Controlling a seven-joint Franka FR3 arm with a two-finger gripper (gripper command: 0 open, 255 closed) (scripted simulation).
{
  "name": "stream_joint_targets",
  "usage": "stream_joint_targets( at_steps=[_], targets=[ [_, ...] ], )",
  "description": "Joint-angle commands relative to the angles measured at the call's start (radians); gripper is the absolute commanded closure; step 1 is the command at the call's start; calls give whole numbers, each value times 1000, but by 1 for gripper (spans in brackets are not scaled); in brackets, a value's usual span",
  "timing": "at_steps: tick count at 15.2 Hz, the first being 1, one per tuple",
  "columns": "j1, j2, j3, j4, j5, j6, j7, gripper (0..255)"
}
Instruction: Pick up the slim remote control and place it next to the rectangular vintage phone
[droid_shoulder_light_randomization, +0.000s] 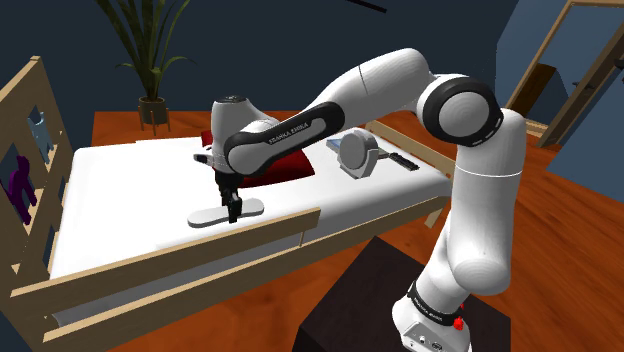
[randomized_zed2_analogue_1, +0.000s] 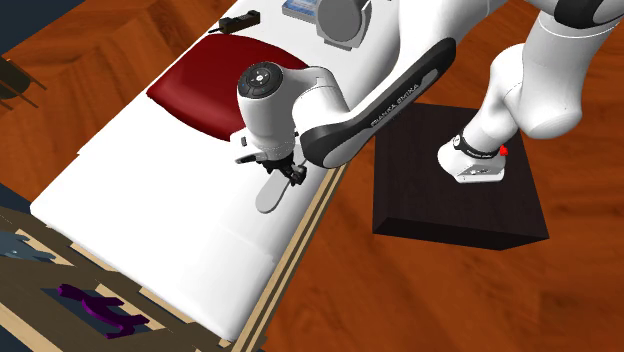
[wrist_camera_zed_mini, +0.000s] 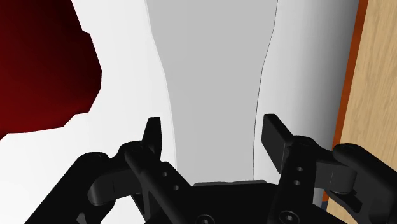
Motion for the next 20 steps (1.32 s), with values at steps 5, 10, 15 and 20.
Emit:
stream_joint_targets(
  at_steps=[5, 10, 15, 20],
  targets=[
    [-2, -34, 3, 24, 9, -57, -7, 255],
    [-4, -63, 6, 54, 17, -115, -13, 255],
    [-5, -87, 8, 90, 24, -175, -18, 255],
    [-5, -107, 9, 131, 29, -236, -23, 255]
  ],
)
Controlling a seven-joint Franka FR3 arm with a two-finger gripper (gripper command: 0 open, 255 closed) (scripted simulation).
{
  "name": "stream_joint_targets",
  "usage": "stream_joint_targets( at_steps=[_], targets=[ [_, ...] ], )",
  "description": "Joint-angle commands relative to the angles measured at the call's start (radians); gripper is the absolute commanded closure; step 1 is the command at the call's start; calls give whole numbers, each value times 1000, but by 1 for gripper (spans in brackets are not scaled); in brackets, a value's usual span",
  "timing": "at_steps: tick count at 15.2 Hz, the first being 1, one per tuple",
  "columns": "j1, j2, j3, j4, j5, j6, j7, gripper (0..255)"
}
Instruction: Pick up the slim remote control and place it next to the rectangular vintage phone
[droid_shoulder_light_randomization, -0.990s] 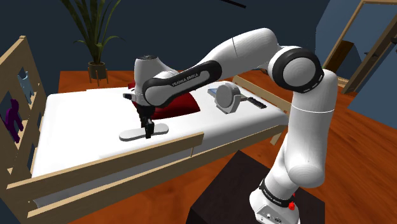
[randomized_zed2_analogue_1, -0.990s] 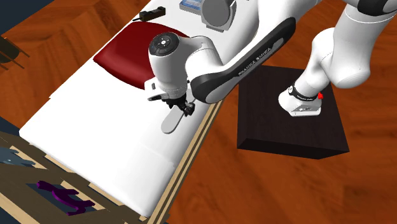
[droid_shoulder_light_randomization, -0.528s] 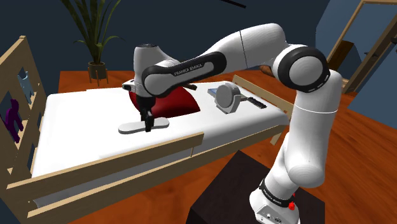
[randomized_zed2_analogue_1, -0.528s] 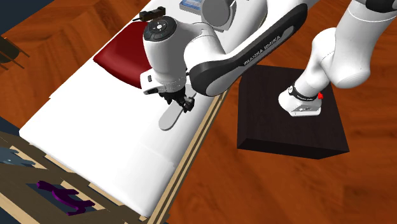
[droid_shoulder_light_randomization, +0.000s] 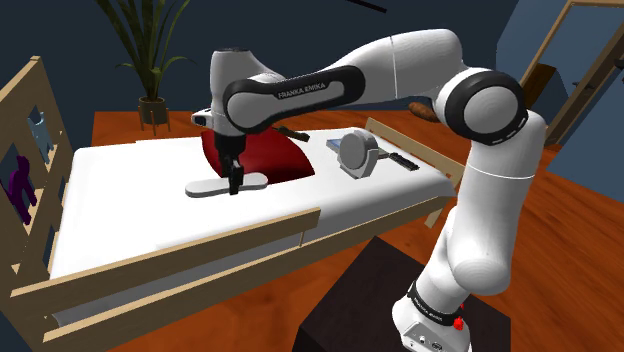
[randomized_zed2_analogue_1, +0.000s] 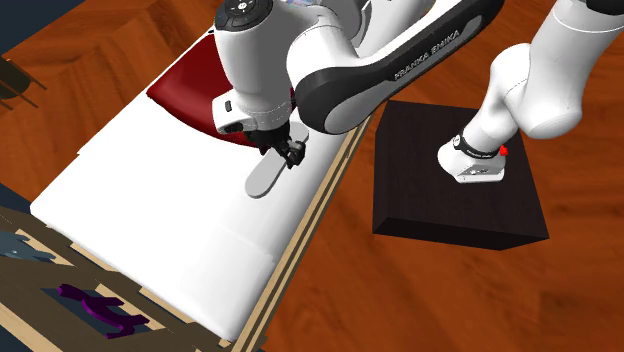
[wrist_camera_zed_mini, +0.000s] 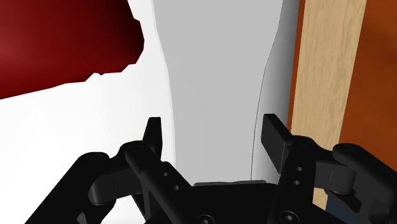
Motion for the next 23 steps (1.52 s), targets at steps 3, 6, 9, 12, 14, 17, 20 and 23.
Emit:
stream_joint_targets(
  at_steps=[3, 6, 9, 12, 14, 17, 20, 23],
  targets=[
    [0, -14, 1, 35, 4, -48, -3, 255],
    [0, -21, 2, 65, 6, -86, -5, 255],
    [0, -27, 2, 98, 7, -124, -7, 255],
    [-14, -39, -6, 97, 12, -135, -30, 255],
    [-41, -56, -23, 75, 18, -128, -76, 255],
    [-82, -75, -50, 51, 26, -121, -145, 255],
    [-121, -85, -79, 38, 32, -116, -213, 255],
    [-160, -87, -107, 36, 37, -114, -282, 255]
  ],
)
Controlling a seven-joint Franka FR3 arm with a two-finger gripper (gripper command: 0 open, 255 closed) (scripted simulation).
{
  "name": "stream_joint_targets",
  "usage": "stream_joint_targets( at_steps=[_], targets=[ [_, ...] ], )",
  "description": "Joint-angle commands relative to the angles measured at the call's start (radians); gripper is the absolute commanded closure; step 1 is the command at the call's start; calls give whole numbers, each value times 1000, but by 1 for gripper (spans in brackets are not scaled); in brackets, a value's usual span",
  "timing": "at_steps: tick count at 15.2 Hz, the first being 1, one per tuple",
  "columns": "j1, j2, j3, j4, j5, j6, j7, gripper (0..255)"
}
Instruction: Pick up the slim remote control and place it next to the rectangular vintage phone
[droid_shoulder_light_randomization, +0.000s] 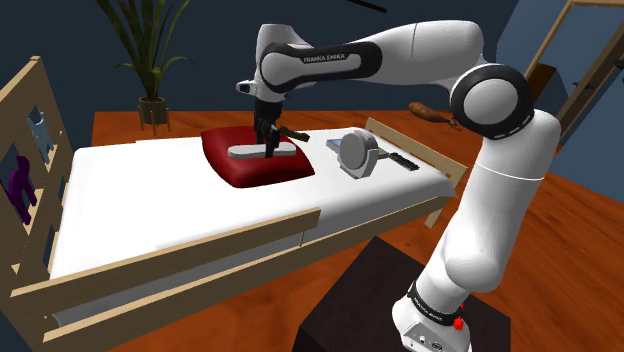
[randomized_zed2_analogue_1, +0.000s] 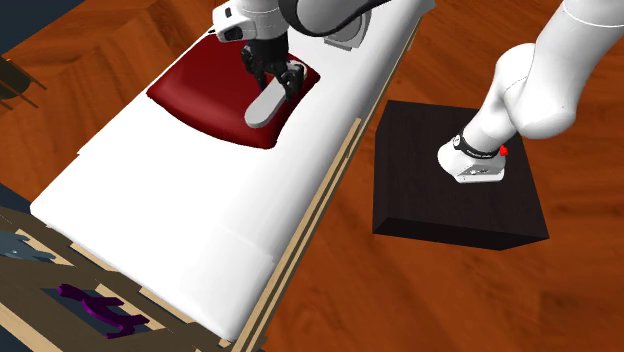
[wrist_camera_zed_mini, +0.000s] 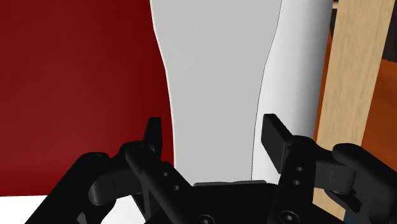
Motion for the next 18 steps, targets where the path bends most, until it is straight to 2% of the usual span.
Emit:
stream_joint_targets(
  at_steps=[1, 10, 18],
  targets=[
    [-24, -4, -17, -7, 4, 5, -44, 255],
    [-140, 49, -100, 65, 20, -10, -246, 255],
    [-248, 161, -160, 221, 45, -54, -418, 255]
  ],
)
